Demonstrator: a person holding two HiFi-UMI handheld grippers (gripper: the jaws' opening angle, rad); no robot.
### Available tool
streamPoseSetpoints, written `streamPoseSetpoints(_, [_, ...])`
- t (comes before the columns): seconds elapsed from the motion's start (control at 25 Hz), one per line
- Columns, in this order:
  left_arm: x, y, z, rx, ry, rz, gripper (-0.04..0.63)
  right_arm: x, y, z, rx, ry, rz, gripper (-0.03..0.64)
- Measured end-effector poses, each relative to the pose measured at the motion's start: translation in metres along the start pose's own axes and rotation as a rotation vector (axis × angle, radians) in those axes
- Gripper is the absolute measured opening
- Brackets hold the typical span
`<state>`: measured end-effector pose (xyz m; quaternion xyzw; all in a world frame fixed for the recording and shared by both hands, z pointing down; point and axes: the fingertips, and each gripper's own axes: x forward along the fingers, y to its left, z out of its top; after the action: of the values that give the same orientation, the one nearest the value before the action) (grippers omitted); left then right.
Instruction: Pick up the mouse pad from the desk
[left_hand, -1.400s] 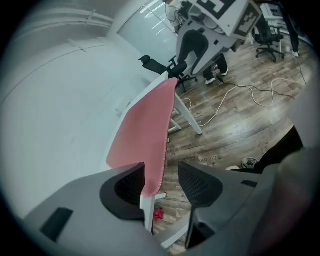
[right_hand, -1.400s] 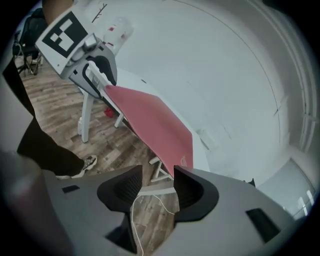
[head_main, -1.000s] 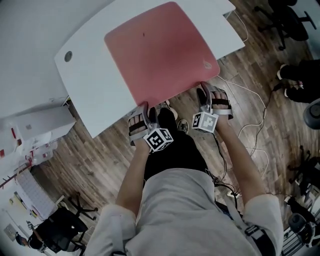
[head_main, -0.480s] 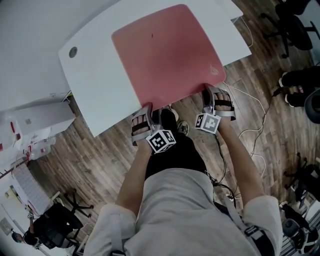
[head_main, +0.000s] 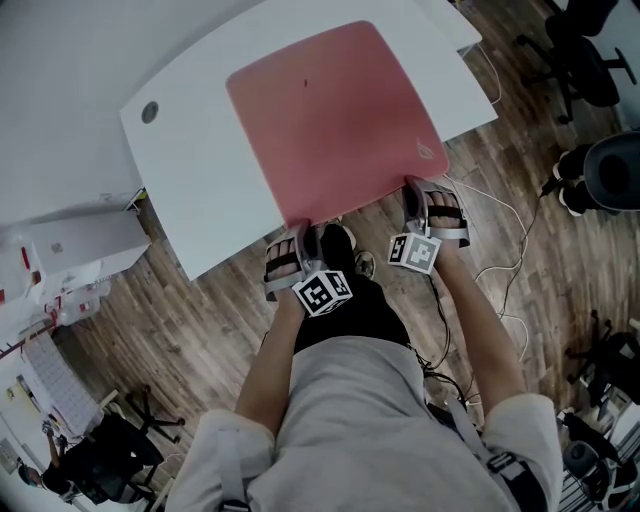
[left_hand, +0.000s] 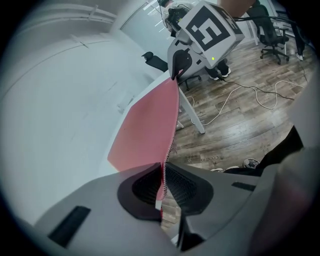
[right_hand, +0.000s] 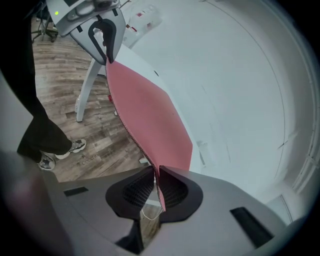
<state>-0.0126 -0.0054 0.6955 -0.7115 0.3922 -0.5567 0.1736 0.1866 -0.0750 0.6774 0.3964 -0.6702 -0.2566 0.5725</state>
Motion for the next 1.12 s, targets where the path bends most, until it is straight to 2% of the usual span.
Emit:
streamPoseSetpoints(0.2, [0.000,0.002,-0.001,0.000,0.016,-0.023,0.029,-0.003,-0.005,0.004,0.020,-0.003,0.014,0.056])
streamPoseSetpoints(0.52, [0.001,0.009,-0.002,-0.063,0.034,-0.061,0.028,-0.004,-0.016,0.010,0.066,-0.019,0.038,0.054])
streamPoseSetpoints(1.12, [0.015,0.052,0.004,-0.134,0.053,0.008,0.028,0.005,-0.047,0.030,0.105,-0.076,0.005,0.054])
